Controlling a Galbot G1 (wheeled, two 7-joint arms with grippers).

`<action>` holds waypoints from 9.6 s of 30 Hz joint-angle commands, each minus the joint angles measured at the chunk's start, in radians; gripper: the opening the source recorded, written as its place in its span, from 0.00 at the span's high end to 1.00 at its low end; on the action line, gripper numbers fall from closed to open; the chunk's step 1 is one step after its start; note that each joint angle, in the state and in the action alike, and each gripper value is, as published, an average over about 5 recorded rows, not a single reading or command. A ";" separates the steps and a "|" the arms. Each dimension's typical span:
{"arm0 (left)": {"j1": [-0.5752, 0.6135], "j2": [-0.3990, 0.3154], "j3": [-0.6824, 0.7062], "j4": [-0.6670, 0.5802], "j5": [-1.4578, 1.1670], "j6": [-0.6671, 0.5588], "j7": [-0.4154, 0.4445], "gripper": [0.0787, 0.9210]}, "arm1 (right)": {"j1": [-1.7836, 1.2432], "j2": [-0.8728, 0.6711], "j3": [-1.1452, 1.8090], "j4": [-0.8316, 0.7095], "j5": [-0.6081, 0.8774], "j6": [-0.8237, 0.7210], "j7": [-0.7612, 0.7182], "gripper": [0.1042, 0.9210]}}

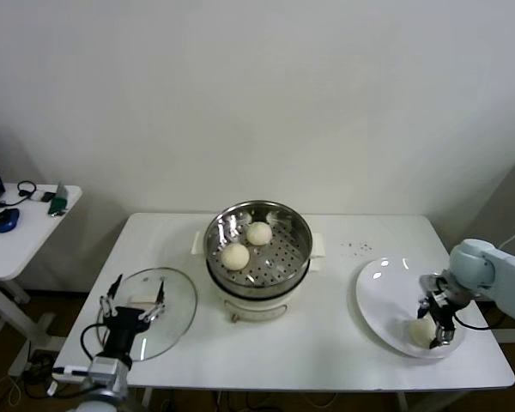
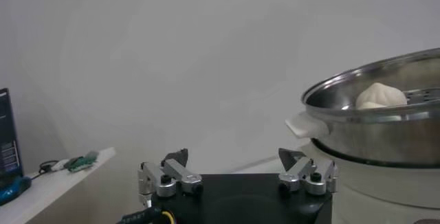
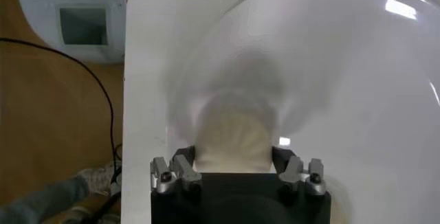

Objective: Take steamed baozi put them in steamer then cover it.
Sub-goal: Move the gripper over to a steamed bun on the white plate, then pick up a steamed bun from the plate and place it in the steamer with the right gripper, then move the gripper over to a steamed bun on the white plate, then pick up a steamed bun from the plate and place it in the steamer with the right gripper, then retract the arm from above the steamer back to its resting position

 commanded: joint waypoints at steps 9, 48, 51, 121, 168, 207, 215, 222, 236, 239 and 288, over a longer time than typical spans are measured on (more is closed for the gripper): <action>-0.001 0.009 0.005 -0.013 -0.006 0.008 -0.004 0.12 | 0.446 0.121 -0.277 0.037 0.046 0.196 -0.066 0.26; 0.006 0.027 -0.020 -0.021 -0.062 0.004 -0.004 0.12 | 0.484 0.897 -0.269 -0.021 -0.160 0.679 -0.106 0.26; 0.009 0.024 -0.025 -0.020 -0.063 0.002 -0.004 0.12 | 0.460 0.915 -0.265 -0.041 -0.177 0.695 -0.101 0.26; 0.039 -0.002 -0.007 -0.029 -0.029 0.004 0.000 0.12 | -0.145 -0.114 0.272 -0.155 -0.071 0.099 0.043 0.12; 0.020 -0.030 -0.008 -0.008 -0.013 0.023 -0.021 0.12 | -0.122 0.157 0.287 -0.410 -0.164 0.164 -0.025 0.19; 0.035 -0.034 0.071 -0.124 0.039 0.048 -0.018 0.12 | 0.800 0.832 -0.630 -0.353 0.909 -0.083 0.071 0.26; 0.043 -0.010 0.053 -0.131 0.027 0.073 -0.039 0.12 | 0.723 0.929 -0.654 -0.372 0.916 -0.090 0.101 0.25; 0.036 0.005 0.048 -0.125 0.018 0.078 -0.039 0.12 | 0.629 0.958 -0.653 -0.383 0.875 -0.098 0.122 0.25; 0.027 0.021 0.033 -0.095 -0.001 0.075 -0.037 0.12 | 0.542 0.934 -0.656 -0.362 0.814 -0.105 0.141 0.24; 0.025 0.022 0.033 -0.092 -0.001 0.075 -0.037 0.12 | 0.543 0.929 -0.657 -0.355 0.809 -0.106 0.141 0.24; -0.001 0.014 0.031 -0.067 0.110 0.011 0.079 0.12 | -0.145 -0.081 0.436 0.253 0.806 0.224 0.957 0.12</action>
